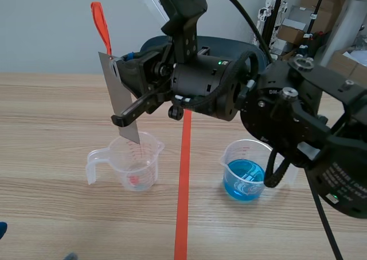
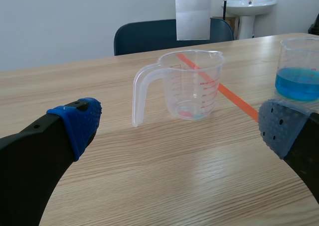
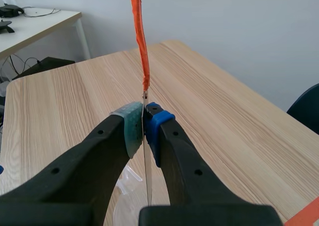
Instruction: Do the redox reaction experiment. put the plate into the left beaker
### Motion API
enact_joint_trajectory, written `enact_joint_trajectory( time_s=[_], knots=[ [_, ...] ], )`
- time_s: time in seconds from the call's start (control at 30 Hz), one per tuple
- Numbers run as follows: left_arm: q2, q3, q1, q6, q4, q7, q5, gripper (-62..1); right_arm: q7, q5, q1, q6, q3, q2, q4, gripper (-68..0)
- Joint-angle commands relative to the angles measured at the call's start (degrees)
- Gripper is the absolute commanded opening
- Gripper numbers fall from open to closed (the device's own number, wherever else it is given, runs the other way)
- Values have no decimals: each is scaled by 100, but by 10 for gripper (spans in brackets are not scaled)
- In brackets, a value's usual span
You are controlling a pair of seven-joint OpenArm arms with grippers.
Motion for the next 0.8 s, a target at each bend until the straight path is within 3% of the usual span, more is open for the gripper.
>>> enact_joint_trajectory(
  time_s=[0.0, 0.27, 0.5, 0.77],
  knots=[
    [-55, 13, 59, 7, 103, -79, -52, 14, 170, 42, 83, 2, 4, -13, -55, -671],
    [-55, 13, 59, 7, 103, -76, -52, 14, 516, -24, 85, 7, 4, -17, -535, -671],
    [-55, 13, 59, 7, 103, -76, -52, 14, 922, -44, 87, 179, -50, -48, -1049, -671],
    [-55, 13, 59, 7, 103, -76, -52, 14, 1453, -374, 90, 177, -317, -144, -1596, -671]
  ],
)
